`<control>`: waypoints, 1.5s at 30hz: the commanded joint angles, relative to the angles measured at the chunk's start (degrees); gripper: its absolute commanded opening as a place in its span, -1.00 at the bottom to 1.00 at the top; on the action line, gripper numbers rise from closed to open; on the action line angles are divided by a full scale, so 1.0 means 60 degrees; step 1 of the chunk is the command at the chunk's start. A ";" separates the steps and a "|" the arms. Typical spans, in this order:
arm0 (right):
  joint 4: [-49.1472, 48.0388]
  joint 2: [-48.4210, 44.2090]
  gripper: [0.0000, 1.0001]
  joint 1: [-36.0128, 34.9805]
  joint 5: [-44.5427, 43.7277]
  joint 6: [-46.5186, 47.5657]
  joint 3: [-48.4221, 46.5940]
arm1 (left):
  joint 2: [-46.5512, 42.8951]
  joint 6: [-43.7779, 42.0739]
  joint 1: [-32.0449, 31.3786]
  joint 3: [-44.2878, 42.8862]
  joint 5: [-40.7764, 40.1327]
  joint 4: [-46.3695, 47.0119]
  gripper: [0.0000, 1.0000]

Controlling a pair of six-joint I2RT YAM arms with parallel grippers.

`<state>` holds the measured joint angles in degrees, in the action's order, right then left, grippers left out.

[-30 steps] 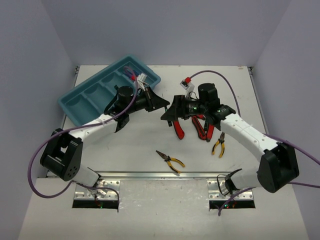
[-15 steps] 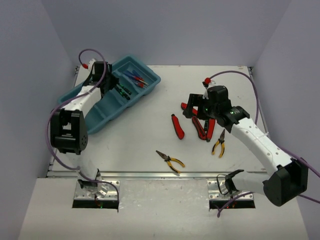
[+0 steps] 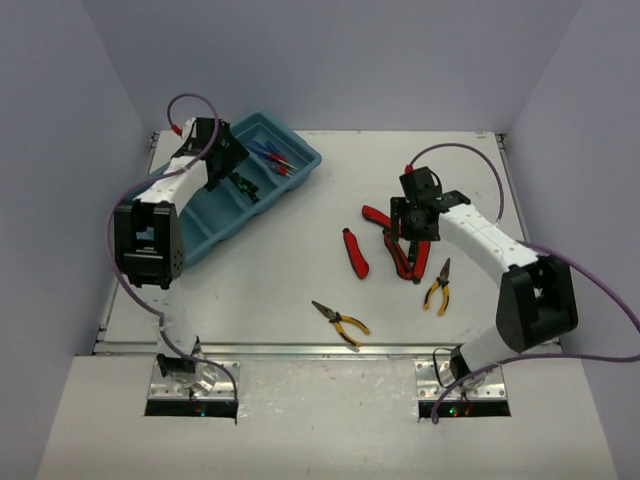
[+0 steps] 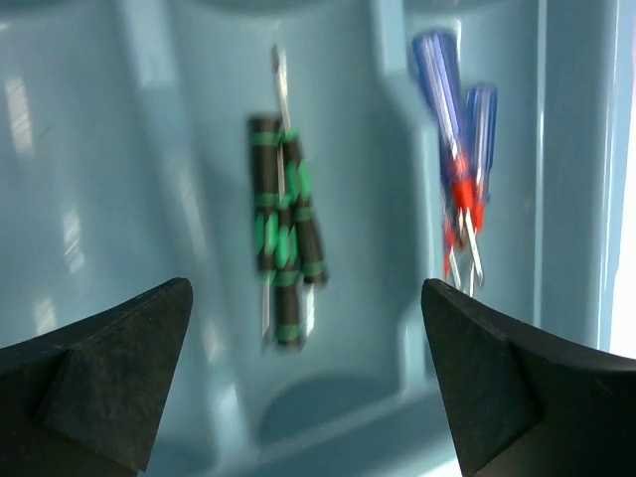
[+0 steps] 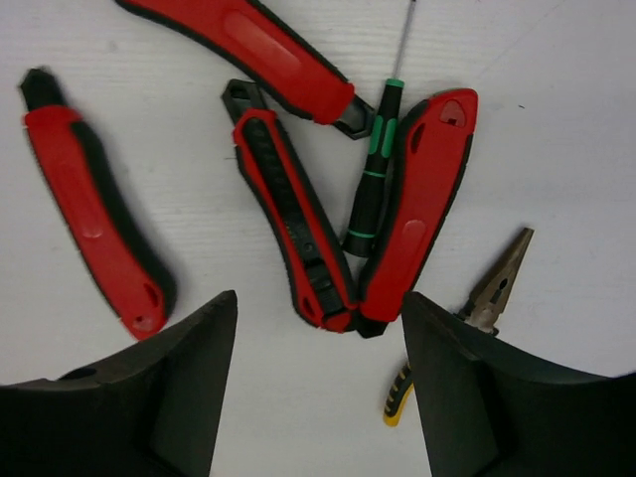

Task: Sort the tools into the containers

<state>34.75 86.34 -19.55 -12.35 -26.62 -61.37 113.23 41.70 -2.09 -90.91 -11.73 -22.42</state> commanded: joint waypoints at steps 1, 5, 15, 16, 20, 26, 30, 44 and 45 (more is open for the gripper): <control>0.0215 0.1023 0.17 0.0325 -0.0943 0.0057 -0.0742 | -0.2898 -0.0475 -0.0237 0.1273 0.0490 0.0747 1.00; 0.0209 0.2415 -0.02 0.0488 -0.0769 -0.0099 -0.1299 | -0.5254 -0.0590 -0.0581 0.3696 0.0942 0.1613 1.00; -0.0532 0.3913 -0.20 0.0738 -0.0371 -0.0606 -0.1163 | -0.7597 -0.0934 -0.1072 0.5729 0.1837 0.1666 1.00; -0.0543 0.4050 -0.22 0.0772 -0.0405 -0.0658 -0.1135 | -0.7660 -0.0985 -0.1095 0.5786 0.1860 0.1637 1.00; -0.0693 0.4280 -0.25 0.0865 -0.0394 -0.0763 -0.0905 | -0.7681 -0.1003 -0.1207 0.5937 0.1912 0.1628 1.00; -0.1048 0.3611 -0.31 0.0984 0.0052 -0.0807 -0.0282 | -0.7586 -0.1041 -0.1742 0.5919 0.1718 0.1642 1.00; -0.1076 0.3196 -0.30 0.1121 0.0668 -0.0704 -0.0186 | -0.7475 -0.1076 -0.1895 0.5850 0.1707 0.1642 1.00; -0.1133 0.2258 -0.30 0.1345 0.0640 -0.0406 0.0155 | -0.7263 -0.1169 -0.2203 0.5913 0.1780 0.1660 1.00; -0.1133 0.2237 -0.30 0.1359 0.0605 -0.0392 0.0169 | -0.7242 -0.1183 -0.2211 0.5927 0.1780 0.1667 1.00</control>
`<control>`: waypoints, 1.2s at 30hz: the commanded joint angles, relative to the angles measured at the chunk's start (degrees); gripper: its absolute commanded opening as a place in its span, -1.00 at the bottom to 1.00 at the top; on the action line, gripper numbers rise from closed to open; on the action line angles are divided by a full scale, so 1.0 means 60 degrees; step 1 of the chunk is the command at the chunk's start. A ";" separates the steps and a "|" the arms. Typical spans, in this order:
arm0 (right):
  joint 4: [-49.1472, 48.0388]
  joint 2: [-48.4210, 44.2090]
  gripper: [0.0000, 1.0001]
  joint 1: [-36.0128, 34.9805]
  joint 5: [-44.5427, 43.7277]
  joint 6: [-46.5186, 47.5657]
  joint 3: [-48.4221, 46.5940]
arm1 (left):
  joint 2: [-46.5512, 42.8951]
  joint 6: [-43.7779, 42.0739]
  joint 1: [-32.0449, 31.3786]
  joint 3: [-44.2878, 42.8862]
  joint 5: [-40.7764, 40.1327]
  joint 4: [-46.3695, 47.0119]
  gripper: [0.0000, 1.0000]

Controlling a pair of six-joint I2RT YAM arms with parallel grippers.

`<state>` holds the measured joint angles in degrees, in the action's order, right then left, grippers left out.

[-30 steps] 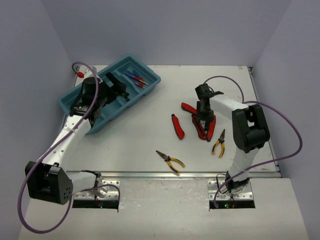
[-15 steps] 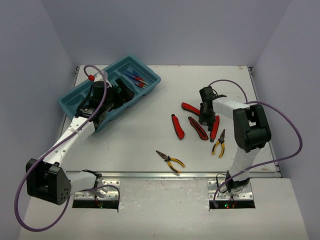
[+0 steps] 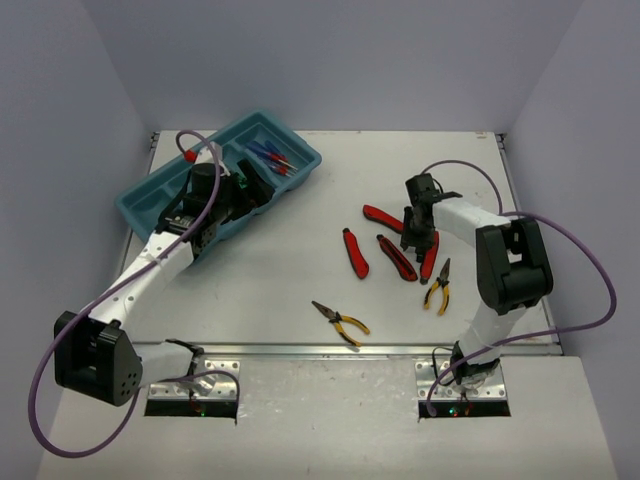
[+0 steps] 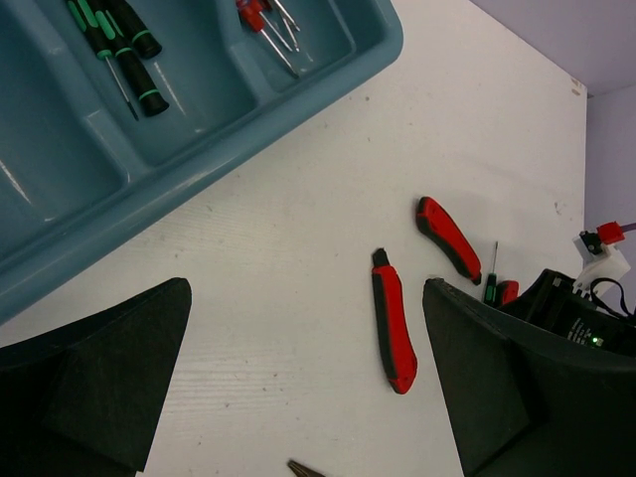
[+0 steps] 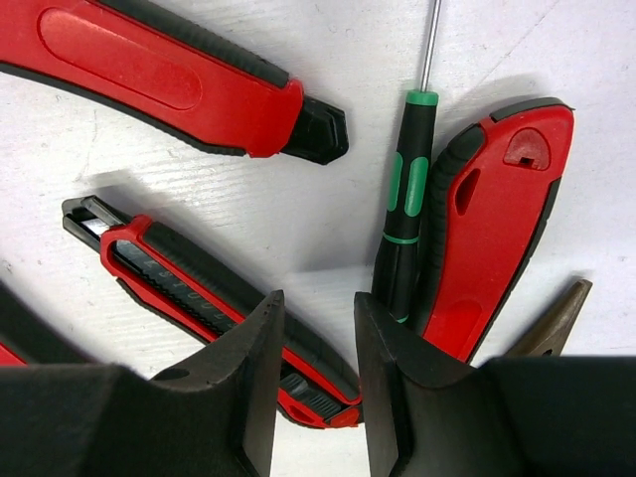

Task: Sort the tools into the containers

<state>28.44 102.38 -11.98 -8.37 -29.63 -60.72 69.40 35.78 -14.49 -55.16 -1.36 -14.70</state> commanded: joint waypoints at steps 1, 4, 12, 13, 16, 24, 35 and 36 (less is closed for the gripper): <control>-0.0086 -0.0452 -0.30 0.0111 -0.0097 0.0123 0.0076 | 0.0082 -0.0201 -0.0149 -0.0017 0.0051 0.0384 1.00; -0.0079 -0.0406 -0.30 0.0206 -0.0222 0.0153 0.0121 | 0.0130 -0.0209 -0.0181 0.0011 0.0103 0.0402 1.00; 0.0061 -0.0072 -0.32 0.0430 -0.0187 0.0324 -0.0046 | 0.0291 -0.0235 -0.0322 0.0023 0.0124 0.0491 1.00; 0.0085 -0.0040 -0.33 0.0430 -0.0187 0.0324 -0.0078 | 0.0307 -0.0235 -0.0346 0.0023 0.0124 0.0499 1.00; 0.0106 -0.0201 -0.33 0.0432 -0.0047 0.0338 -0.0049 | 0.0354 -0.0273 -0.0381 0.0035 0.0124 0.0516 1.00; 0.0497 -0.0395 -0.30 0.0444 -0.0473 0.0540 -0.0460 | 0.0518 -0.0248 -0.0486 0.0065 0.0183 0.0633 1.00; 0.0607 0.0160 -0.30 0.0588 -0.0566 0.0596 -0.0558 | 0.0470 -0.0419 -0.0515 0.0111 0.0183 0.0589 1.00; 0.0604 0.0304 -0.30 0.0605 -0.0587 0.0588 -0.0556 | 0.0442 -0.0411 -0.0515 0.0113 0.0183 0.0589 1.00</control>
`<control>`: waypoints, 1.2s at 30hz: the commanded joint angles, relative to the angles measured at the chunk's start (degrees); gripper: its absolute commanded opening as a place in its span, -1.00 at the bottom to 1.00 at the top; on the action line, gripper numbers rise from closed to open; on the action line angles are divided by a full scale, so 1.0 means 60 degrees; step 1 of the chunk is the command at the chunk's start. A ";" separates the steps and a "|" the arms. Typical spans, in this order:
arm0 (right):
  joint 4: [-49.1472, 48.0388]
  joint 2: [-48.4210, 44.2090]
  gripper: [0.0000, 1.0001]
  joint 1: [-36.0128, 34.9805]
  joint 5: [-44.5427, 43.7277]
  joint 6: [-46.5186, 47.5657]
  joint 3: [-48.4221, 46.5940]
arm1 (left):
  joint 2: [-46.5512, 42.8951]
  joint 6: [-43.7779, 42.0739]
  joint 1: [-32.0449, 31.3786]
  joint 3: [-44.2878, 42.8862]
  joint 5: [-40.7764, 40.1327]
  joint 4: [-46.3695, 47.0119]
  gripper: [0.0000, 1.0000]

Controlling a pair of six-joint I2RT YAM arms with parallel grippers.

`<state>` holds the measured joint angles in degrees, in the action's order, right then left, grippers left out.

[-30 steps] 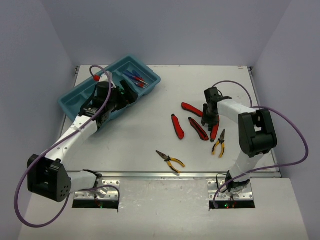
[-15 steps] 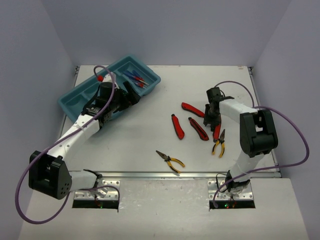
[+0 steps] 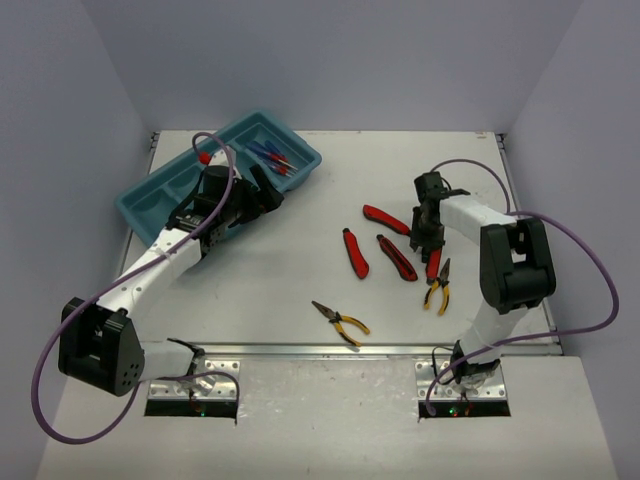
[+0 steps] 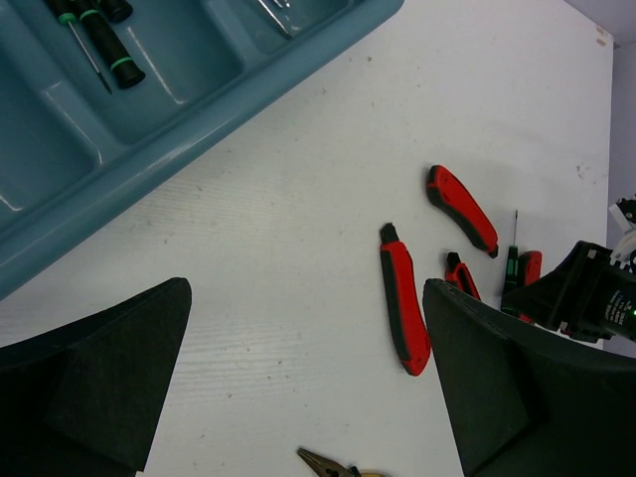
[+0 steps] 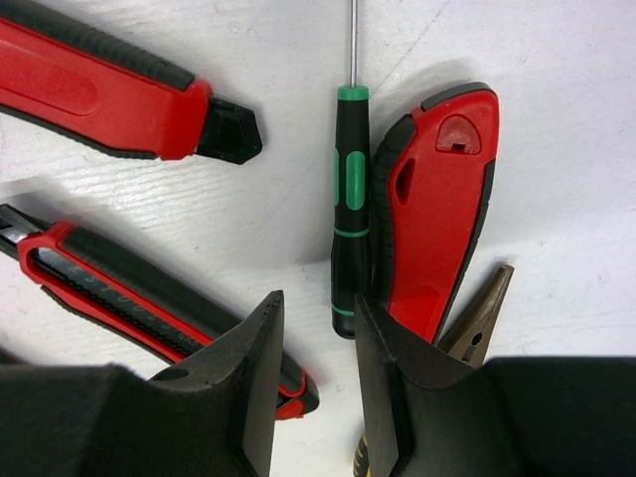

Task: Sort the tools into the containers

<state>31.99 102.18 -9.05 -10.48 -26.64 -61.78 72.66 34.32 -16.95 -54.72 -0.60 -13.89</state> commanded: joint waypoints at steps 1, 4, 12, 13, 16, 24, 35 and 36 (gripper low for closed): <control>0.0002 0.0391 -0.31 0.0117 -0.0256 0.0090 -0.0369 | -0.0111 -0.0168 -0.0105 0.0050 0.0056 0.0455 1.00; -0.0143 0.0717 -0.31 0.0117 -0.0289 0.0046 -0.0295 | -0.0099 -0.0168 -0.0105 0.0052 0.0056 0.0469 1.00; -0.0351 0.0998 -0.84 0.0046 -0.0128 -0.0134 -0.0100 | -0.0072 -0.0121 -0.0105 0.0066 0.0317 0.0566 1.00; -0.0340 0.0905 -0.94 0.0032 -0.0128 -0.0180 -0.0065 | -0.0070 -0.0112 -0.0105 0.0066 0.0379 0.0607 1.00; -0.0589 -0.0274 -1.00 -0.0237 0.0178 -0.0304 0.0357 | -0.0060 0.0000 -0.0119 0.0205 0.1252 0.1308 1.00; -0.3521 -0.4186 -1.00 -0.1629 0.4538 -0.0301 0.2012 | 0.0088 0.2210 -0.0421 0.1987 0.5280 0.6963 1.00; -0.6899 -0.5333 -1.00 -0.2943 0.9182 -0.1574 0.2355 | 0.0592 0.2785 -0.1808 0.1835 0.4752 0.8947 0.38; -0.6955 -0.5264 -1.00 -0.2954 0.9303 -0.1612 0.2289 | 0.0640 0.2758 -0.1872 0.1780 0.4762 0.8936 0.31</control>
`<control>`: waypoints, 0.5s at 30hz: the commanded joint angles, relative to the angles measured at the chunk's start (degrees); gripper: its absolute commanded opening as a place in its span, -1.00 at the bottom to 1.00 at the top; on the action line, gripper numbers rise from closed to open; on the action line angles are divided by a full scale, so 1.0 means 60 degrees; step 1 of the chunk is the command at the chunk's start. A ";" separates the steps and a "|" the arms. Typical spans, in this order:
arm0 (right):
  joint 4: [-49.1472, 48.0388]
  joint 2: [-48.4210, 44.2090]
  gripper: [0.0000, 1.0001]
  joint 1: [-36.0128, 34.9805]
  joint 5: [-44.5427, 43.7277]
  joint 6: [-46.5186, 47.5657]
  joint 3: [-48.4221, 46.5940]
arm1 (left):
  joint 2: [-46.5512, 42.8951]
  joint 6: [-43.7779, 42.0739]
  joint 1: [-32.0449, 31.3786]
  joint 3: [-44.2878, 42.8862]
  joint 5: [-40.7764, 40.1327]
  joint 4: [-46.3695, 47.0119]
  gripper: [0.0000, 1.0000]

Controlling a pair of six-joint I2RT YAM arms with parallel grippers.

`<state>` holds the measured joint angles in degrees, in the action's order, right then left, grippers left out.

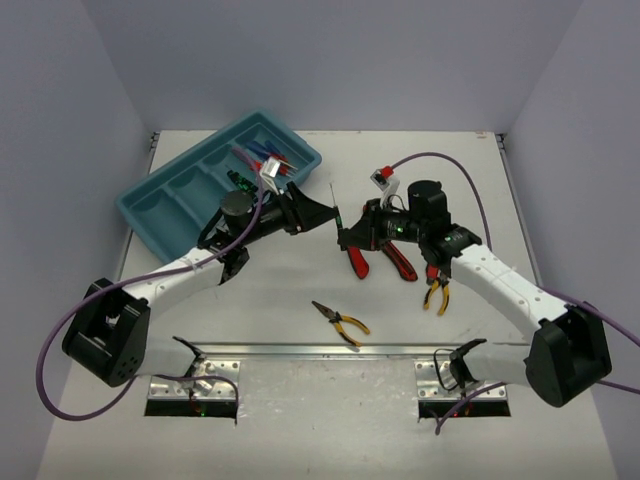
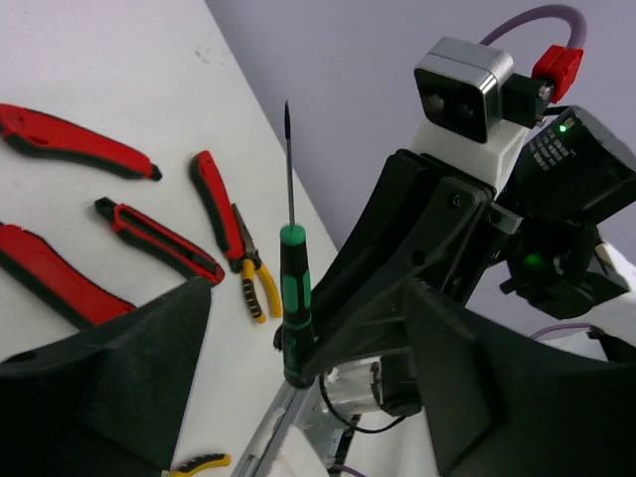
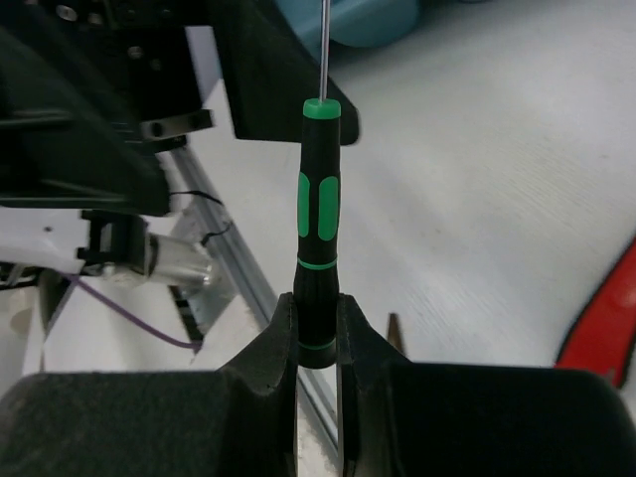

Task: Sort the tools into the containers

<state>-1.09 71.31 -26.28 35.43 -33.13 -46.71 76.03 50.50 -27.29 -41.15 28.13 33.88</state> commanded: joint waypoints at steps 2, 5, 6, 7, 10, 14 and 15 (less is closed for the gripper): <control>-0.1498 -0.0013 -1.00 -0.0087 0.1710 -0.0660 -0.0360 | 0.0271 0.0038 -0.0261 -0.0574 0.0063 0.0962 -0.07; -0.1546 0.0168 -1.00 -0.0102 0.1855 -0.0747 -0.0532 | 0.0436 -0.0093 -0.0444 -0.0712 0.0131 0.0946 -0.40; -0.1568 0.0192 -1.00 -0.0091 0.1965 -0.0791 -0.0577 | 0.0482 -0.0117 -0.0457 -0.0778 0.0089 0.0850 -0.59; -0.1585 0.0194 -0.99 -0.0090 0.2007 -0.0810 -0.0612 | 0.0513 -0.0209 -0.0462 -0.0904 0.0002 0.0628 -0.73; -0.1584 0.0153 -0.91 -0.0102 0.2020 -0.0795 -0.0699 | 0.0580 -0.0591 -0.0462 -0.1284 -0.0263 -0.0268 -1.00; -0.0418 -0.0015 -0.02 -0.0077 0.1118 -0.0330 -0.1047 | 0.0635 -0.1230 -0.0158 -0.2264 -0.1971 -0.2615 -1.00; -0.0140 -0.0104 0.58 -0.0065 0.0778 -0.0201 -0.1143 | 0.0660 -0.1226 0.0065 -0.2477 -0.2522 -0.3334 -1.00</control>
<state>-5.19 72.84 -26.09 42.64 -36.97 -48.68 79.20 48.26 -29.61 -49.25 25.61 28.06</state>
